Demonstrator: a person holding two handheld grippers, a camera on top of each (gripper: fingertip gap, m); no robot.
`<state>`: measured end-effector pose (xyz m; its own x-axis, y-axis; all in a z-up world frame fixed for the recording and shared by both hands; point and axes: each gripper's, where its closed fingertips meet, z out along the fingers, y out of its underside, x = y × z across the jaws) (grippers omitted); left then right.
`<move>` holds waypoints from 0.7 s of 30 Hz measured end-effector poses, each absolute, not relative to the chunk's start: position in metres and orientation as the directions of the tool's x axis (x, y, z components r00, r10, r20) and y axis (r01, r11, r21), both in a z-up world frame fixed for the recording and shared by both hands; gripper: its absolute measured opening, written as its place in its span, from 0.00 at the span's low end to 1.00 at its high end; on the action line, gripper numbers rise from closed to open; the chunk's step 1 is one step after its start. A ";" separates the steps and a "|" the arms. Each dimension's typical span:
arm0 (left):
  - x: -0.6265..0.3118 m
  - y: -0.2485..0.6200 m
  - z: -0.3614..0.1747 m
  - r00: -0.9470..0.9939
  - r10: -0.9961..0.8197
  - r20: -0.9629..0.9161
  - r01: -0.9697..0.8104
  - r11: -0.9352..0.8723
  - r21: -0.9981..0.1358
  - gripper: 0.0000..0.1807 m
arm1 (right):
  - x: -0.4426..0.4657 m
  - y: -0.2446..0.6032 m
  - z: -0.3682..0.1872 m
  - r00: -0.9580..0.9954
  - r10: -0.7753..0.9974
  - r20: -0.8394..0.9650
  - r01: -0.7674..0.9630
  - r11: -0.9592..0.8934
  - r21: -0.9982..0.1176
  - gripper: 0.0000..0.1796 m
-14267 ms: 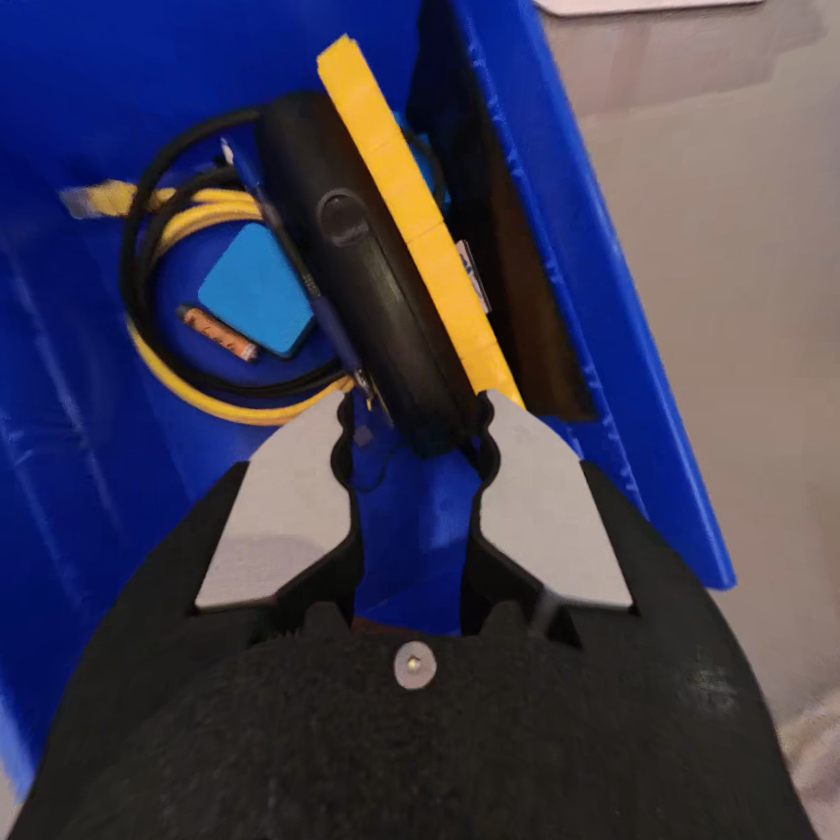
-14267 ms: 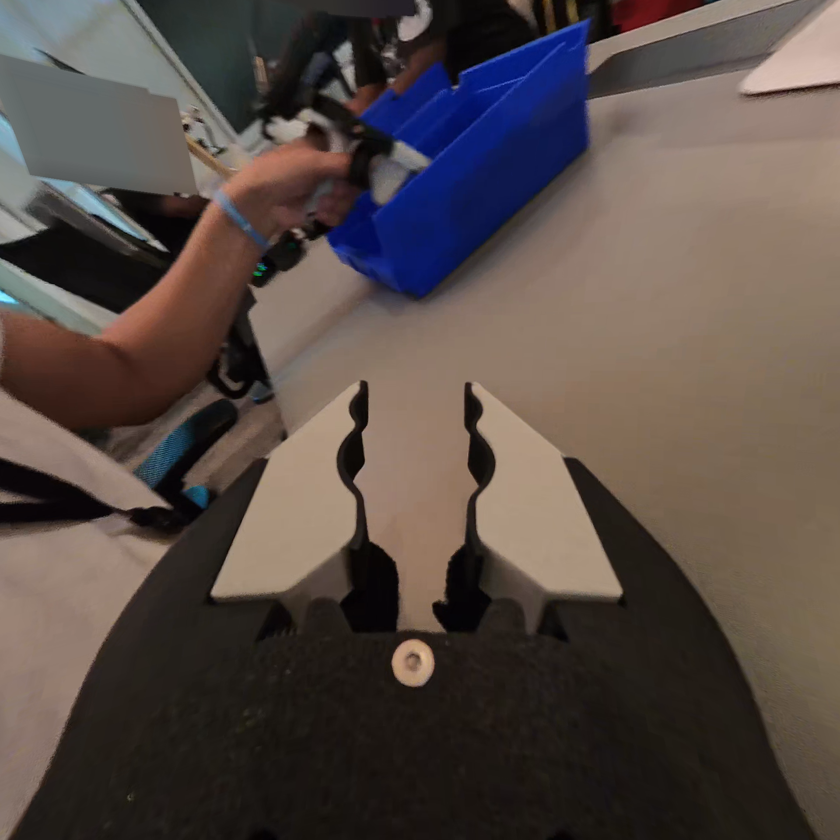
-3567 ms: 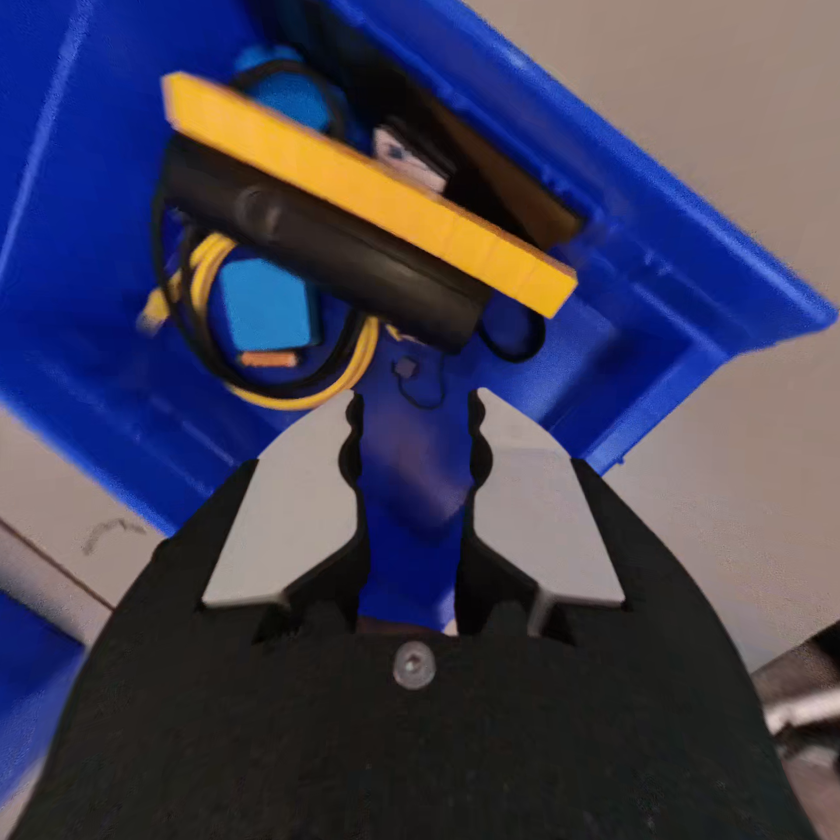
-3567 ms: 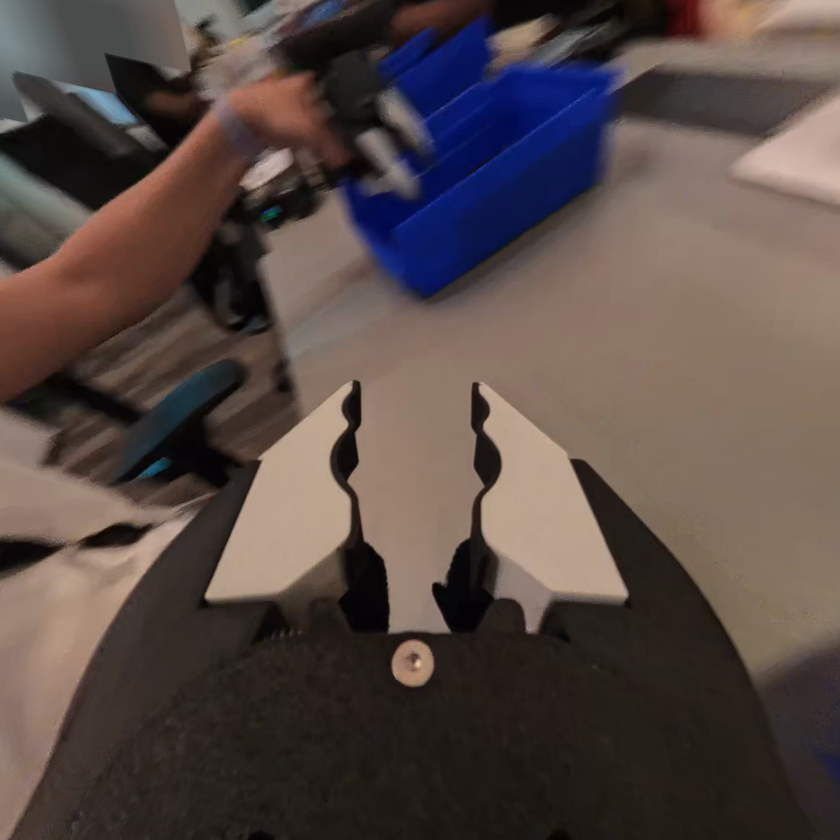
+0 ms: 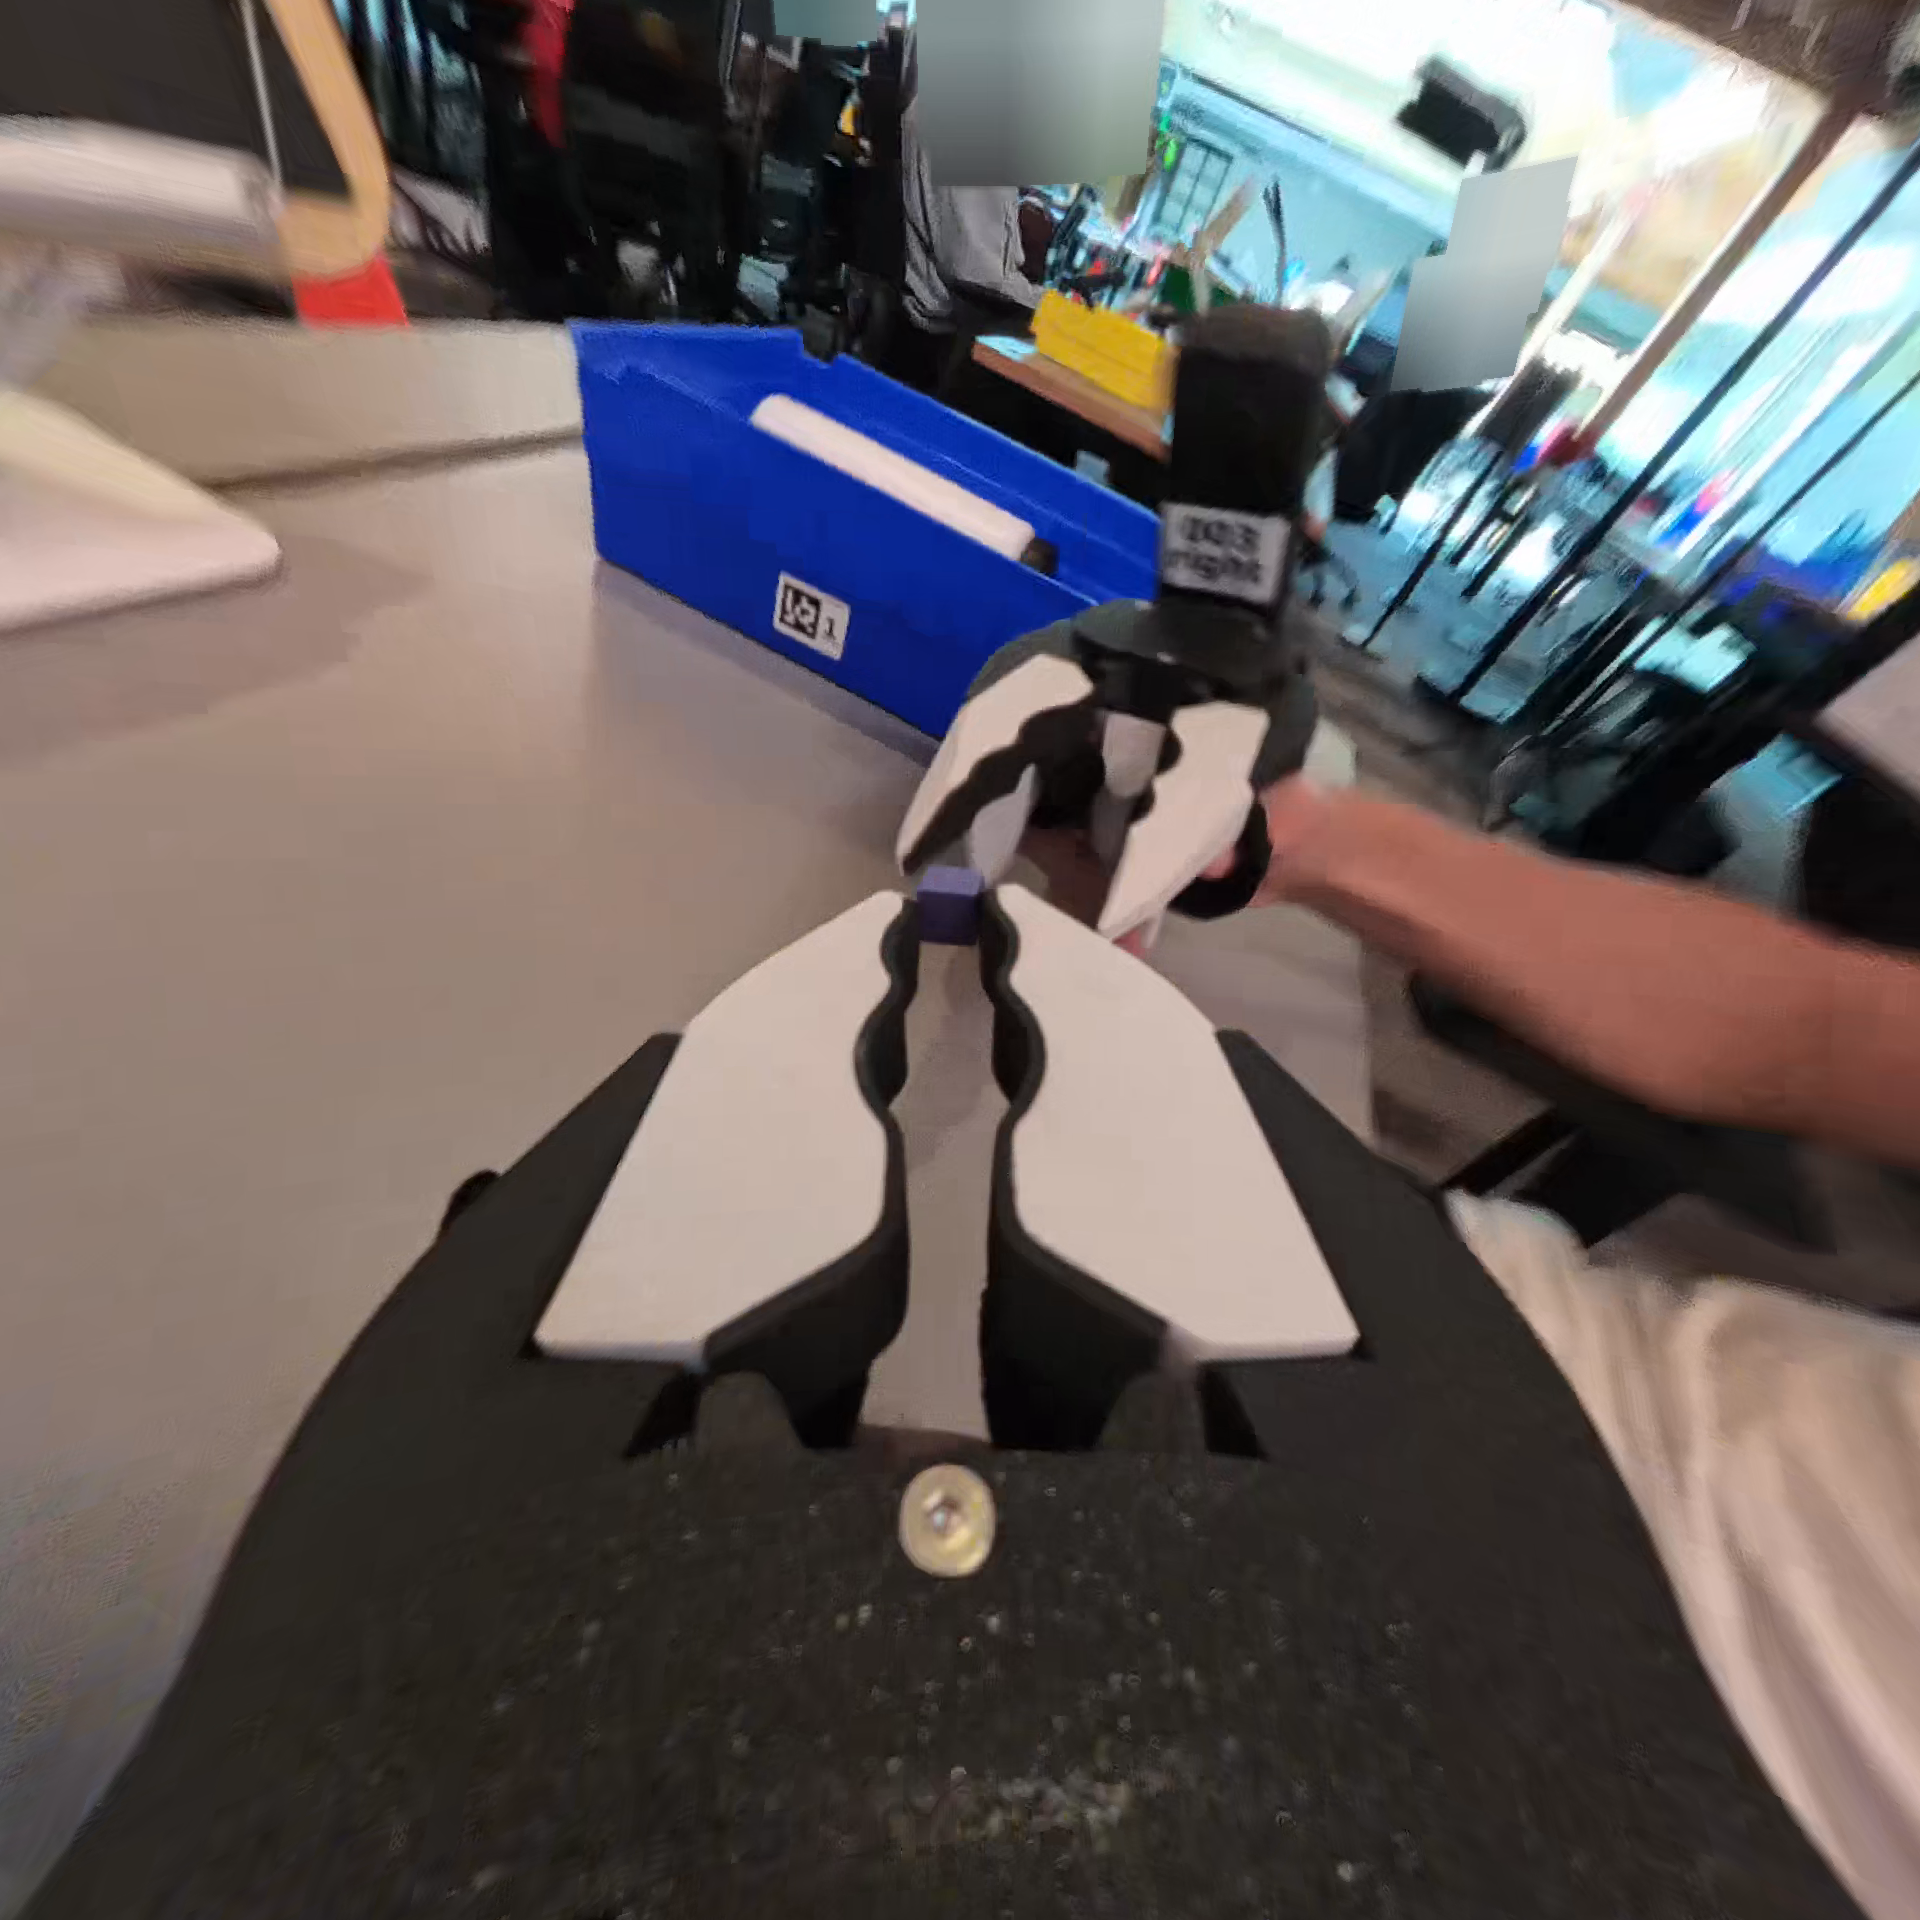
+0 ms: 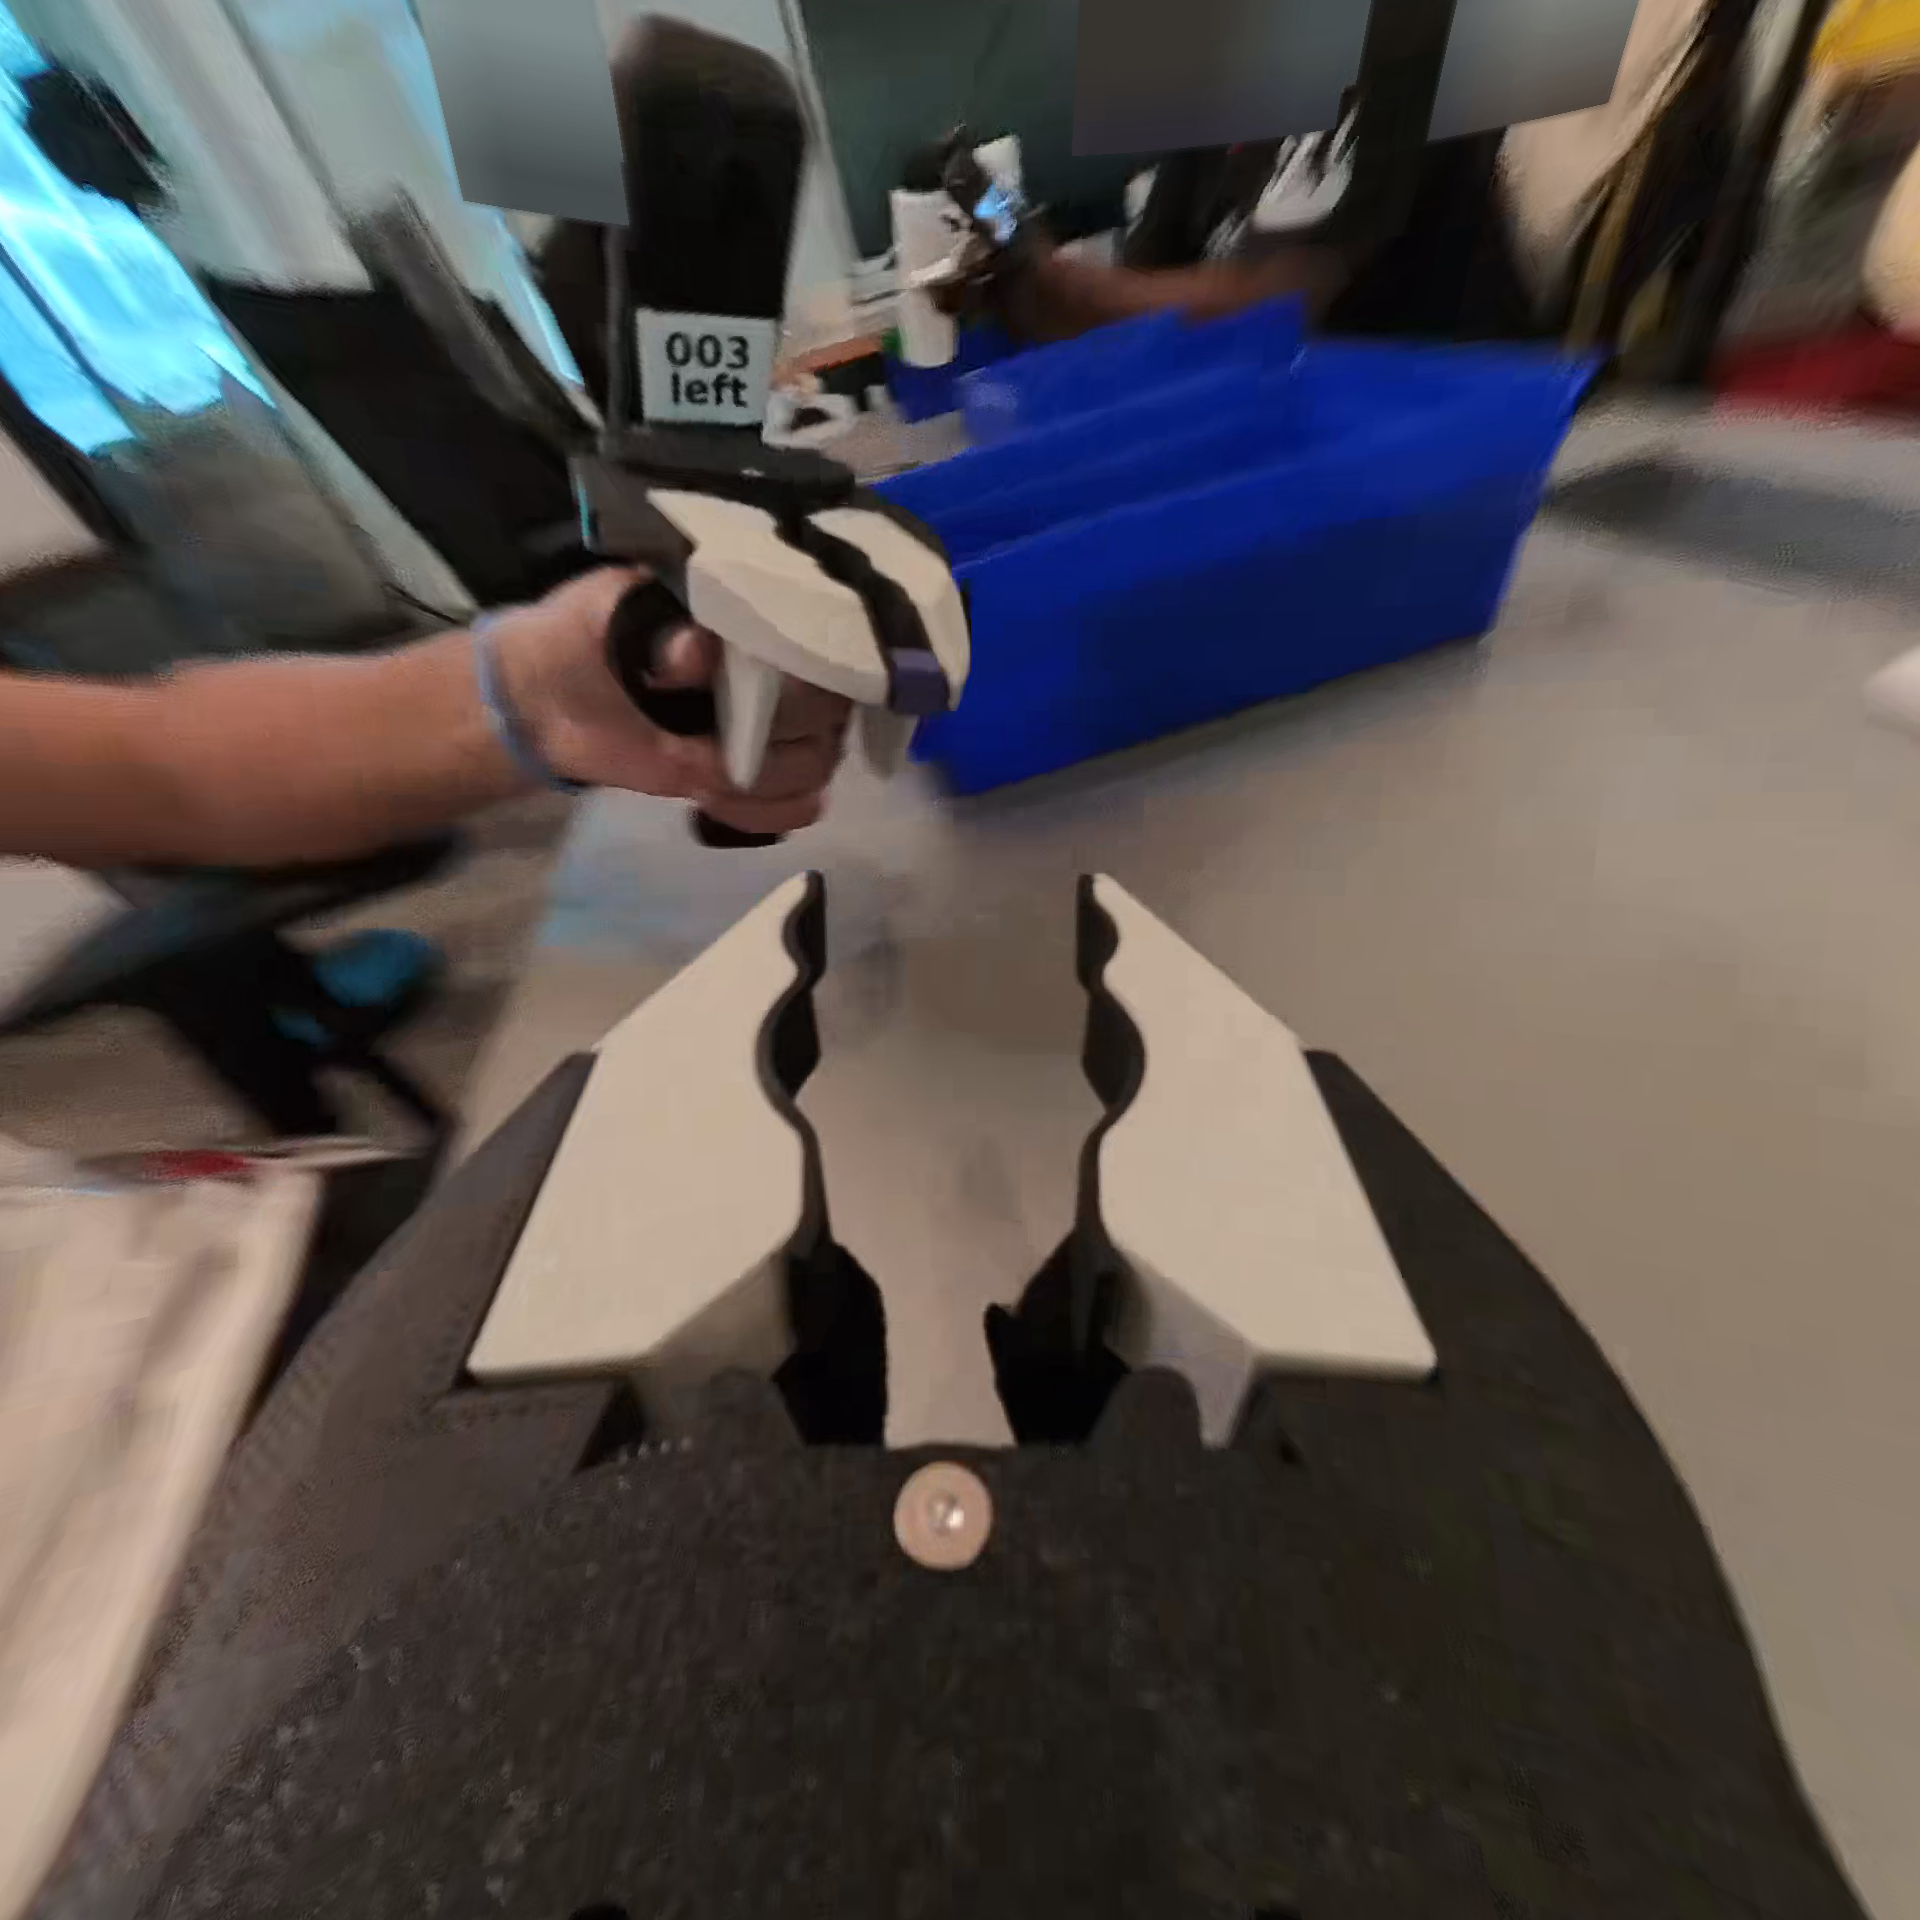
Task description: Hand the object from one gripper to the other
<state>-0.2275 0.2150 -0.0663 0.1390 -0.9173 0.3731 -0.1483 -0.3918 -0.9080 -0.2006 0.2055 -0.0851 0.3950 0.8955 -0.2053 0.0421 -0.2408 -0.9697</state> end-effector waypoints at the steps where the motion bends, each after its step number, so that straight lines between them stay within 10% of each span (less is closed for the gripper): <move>1: -0.229 0.220 -0.068 0.155 -0.875 0.458 -0.126 -0.477 -0.870 0.06 | -0.203 0.208 -0.083 0.446 0.893 -0.065 0.094 -0.119 -0.988 0.27; 8: -0.227 0.214 -0.079 0.091 -0.704 0.704 -0.128 -0.710 -0.693 0.06 | -0.222 0.208 -0.080 0.560 0.540 0.629 0.483 0.404 -0.777 0.14; 21: -0.218 0.194 -0.089 0.039 -0.747 0.664 -0.245 -0.651 -0.719 0.06 | -0.229 0.205 -0.084 0.512 0.565 0.647 0.521 0.395 -0.757 0.07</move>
